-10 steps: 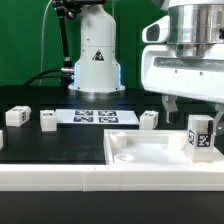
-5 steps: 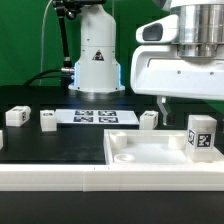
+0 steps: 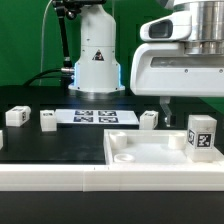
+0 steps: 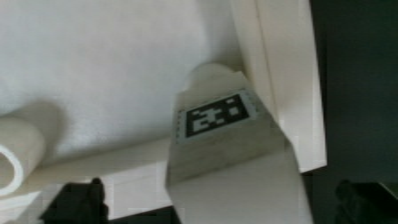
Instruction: Assemble one leg
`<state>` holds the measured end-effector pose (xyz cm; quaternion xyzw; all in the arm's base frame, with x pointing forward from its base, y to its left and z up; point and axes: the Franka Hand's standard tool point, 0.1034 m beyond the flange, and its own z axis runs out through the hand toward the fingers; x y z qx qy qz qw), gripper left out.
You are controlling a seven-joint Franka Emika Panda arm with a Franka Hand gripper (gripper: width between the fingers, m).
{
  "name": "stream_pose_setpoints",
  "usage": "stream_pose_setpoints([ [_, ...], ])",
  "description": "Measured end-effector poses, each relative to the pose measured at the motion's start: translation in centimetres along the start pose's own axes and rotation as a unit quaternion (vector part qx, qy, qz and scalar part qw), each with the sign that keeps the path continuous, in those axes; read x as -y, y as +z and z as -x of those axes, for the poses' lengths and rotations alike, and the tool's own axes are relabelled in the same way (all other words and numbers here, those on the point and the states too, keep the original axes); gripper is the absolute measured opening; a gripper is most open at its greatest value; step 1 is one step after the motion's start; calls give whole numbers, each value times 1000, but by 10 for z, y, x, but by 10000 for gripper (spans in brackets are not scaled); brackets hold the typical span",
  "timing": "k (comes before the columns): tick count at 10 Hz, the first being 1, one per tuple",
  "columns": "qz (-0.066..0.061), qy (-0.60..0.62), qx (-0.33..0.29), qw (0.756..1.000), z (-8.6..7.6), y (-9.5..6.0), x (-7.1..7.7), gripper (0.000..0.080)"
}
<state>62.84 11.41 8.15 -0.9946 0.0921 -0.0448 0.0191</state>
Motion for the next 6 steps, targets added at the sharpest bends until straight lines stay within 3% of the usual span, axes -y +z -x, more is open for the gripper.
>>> stream_pose_setpoints([
  [3, 0, -8, 0, 1000, 0, 0, 0, 625],
  [4, 0, -8, 0, 1000, 0, 0, 0, 442],
  [5, 0, -8, 0, 1000, 0, 0, 0, 442],
  [6, -1, -1, 0, 1000, 0, 0, 0, 291],
])
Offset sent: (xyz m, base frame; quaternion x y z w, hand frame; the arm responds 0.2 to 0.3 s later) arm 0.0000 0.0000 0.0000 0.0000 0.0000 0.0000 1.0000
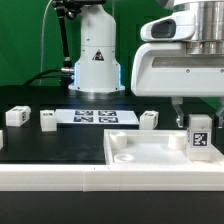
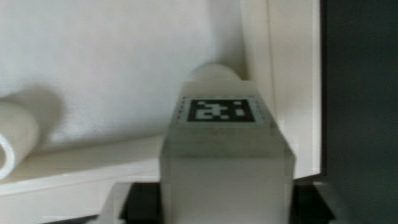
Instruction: Assemble one leg
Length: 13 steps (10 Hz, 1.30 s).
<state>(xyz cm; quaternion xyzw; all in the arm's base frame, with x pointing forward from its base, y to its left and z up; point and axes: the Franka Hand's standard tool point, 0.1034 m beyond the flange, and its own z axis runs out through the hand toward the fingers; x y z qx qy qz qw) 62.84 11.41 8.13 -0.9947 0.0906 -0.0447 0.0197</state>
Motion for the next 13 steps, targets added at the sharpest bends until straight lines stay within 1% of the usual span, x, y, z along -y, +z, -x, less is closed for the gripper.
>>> stream_pose_setpoints([
  [2, 0, 13, 0, 1000, 0, 0, 0, 291],
  [5, -1, 109, 0, 994, -2, 1, -6, 291],
  [7, -2, 206, 0, 979, -2, 1, -8, 291],
  [8, -3, 246, -4, 969, -2, 2, -8, 291],
  [9, -5, 297, -10, 955, -1, 2, -9, 291],
  [11, -5, 398, -8, 917, 1, 2, -7, 292],
  [12, -4, 424, -6, 906, 1, 2, -6, 292],
  [13, -4, 467, -6, 884, 2, 2, -5, 292],
])
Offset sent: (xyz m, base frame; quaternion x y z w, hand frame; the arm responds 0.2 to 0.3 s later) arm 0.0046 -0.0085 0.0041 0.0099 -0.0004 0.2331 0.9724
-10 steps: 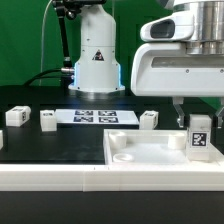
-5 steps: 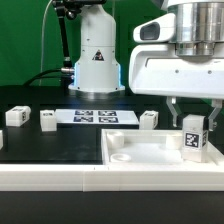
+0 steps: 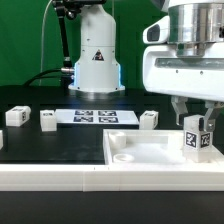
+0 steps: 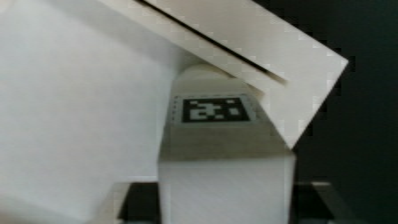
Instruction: Assemble one leg
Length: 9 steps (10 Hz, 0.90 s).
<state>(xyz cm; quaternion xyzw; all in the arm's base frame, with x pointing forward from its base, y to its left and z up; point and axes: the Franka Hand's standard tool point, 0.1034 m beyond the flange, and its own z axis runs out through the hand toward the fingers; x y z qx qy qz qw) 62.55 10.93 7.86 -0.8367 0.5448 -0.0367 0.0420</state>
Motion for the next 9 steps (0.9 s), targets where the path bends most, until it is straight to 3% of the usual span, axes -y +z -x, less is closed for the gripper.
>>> stream_pose_setpoints([
  [5, 7, 196, -4, 981, 3, 0, -2, 292],
  [7, 7, 205, -3, 979, 3, 0, -2, 292],
  [8, 6, 199, -3, 980, 3, 0, -2, 363],
  [9, 6, 187, -2, 982, 3, 0, -2, 363],
])
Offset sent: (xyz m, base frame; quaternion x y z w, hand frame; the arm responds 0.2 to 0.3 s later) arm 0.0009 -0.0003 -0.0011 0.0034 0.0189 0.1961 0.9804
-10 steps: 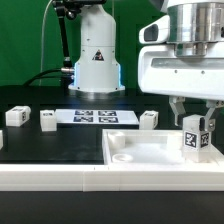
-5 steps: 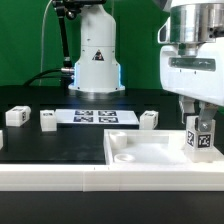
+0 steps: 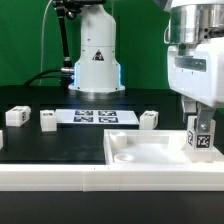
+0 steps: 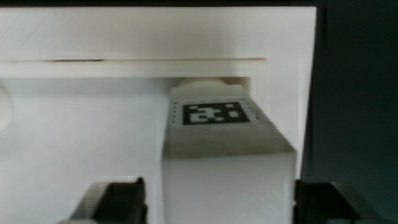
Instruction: Assemble one leg
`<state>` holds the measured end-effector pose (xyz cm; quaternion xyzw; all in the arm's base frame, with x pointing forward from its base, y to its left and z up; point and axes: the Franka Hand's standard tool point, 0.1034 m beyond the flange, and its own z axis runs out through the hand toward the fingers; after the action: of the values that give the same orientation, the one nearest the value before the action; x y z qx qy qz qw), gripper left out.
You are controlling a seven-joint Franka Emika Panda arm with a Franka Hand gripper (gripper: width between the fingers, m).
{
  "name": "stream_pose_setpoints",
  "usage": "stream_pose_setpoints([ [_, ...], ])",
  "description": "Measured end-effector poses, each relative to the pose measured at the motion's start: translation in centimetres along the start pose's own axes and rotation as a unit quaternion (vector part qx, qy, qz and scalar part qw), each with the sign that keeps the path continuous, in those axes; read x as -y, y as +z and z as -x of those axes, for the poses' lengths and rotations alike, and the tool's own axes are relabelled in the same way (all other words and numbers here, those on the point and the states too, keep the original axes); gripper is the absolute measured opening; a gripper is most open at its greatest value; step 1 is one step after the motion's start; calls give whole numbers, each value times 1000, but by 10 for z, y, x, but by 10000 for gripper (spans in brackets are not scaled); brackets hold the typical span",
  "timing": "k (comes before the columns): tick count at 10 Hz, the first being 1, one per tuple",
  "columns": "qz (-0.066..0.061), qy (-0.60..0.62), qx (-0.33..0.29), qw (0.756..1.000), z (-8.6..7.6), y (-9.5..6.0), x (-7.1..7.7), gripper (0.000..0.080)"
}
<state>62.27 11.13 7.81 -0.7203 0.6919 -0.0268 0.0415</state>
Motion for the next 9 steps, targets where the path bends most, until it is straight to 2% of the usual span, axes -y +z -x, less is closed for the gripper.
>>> stream_pose_setpoints([
  [1, -4, -9, 1, 1000, 0, 0, 1, 560],
  [2, -11, -31, 2, 999, -1, 0, 3, 624],
  [5, -10, -185, 0, 983, 1, -1, 3, 645],
  [8, -9, -309, 1, 951, 9, 1, 2, 648],
  [9, -9, -357, 2, 934, 10, 2, 1, 648],
])
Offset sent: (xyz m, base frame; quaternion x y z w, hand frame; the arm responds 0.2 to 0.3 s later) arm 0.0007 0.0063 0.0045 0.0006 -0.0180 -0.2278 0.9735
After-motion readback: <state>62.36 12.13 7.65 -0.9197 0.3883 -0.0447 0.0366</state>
